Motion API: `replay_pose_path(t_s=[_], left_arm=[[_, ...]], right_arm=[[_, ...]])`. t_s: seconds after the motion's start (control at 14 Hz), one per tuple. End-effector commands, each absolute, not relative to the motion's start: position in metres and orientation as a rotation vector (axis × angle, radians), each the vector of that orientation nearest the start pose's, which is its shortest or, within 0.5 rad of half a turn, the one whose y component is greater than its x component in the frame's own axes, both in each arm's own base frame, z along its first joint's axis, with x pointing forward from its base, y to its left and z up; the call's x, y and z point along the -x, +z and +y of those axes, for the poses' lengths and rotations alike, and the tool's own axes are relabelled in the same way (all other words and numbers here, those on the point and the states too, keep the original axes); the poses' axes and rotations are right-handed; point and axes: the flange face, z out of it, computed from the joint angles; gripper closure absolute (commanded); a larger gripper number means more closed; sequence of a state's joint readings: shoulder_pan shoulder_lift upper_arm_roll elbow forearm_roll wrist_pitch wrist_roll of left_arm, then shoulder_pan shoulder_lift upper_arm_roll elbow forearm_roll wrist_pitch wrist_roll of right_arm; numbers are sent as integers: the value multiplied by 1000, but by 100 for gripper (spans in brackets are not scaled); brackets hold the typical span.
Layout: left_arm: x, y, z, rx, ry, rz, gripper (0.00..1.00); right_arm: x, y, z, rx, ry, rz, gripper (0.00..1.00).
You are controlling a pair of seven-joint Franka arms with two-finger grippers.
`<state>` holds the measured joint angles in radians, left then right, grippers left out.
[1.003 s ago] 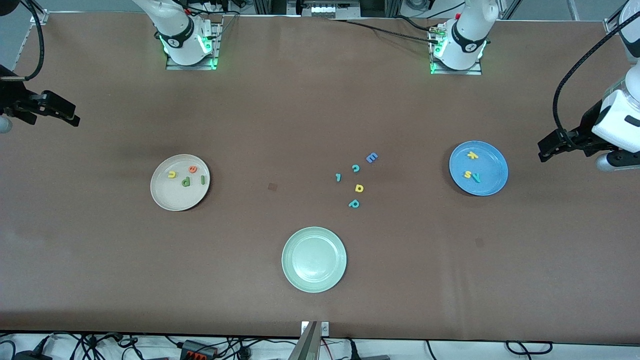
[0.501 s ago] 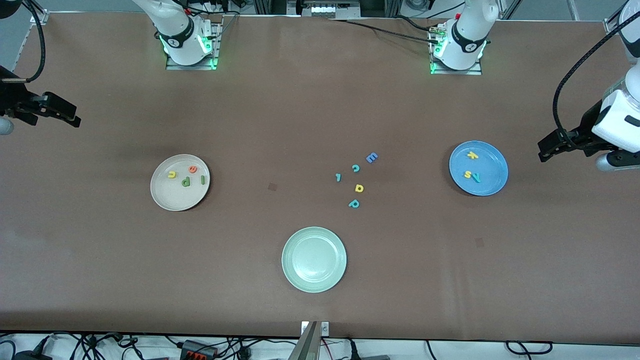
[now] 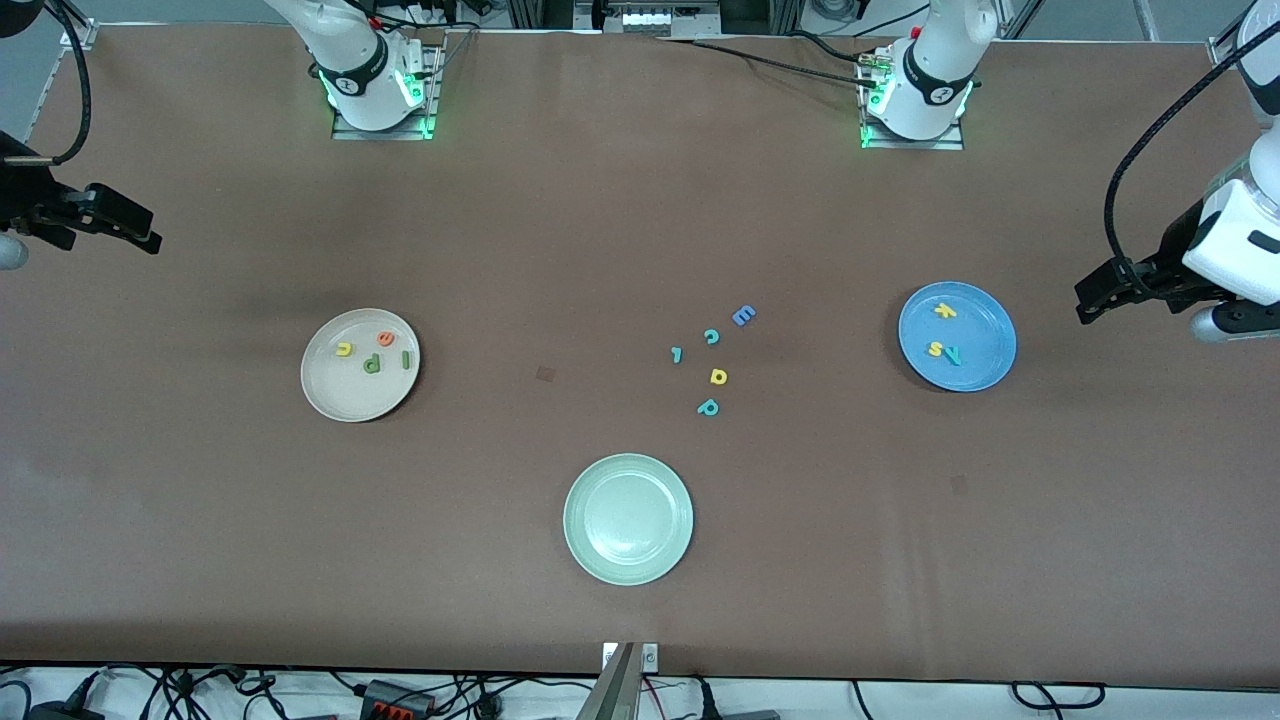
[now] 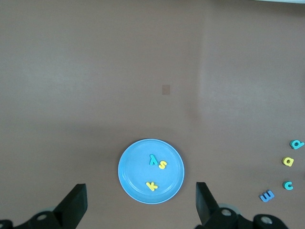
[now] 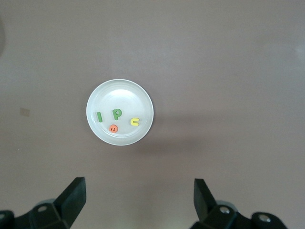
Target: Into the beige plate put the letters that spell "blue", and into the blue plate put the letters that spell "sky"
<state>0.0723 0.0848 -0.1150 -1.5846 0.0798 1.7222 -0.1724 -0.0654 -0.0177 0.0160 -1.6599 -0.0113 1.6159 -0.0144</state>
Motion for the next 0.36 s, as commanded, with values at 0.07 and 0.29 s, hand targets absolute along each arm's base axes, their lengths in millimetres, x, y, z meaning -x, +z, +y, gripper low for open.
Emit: replay_pose_path(t_s=[0.07, 0.29], left_arm=[[-596, 589, -14, 3053, -92, -171, 0], [-596, 592, -26, 3055, -108, -138, 0]], right_arm=[[-547, 598, -32, 3163, 50, 32, 0], [-547, 598, -32, 3163, 53, 35, 0]])
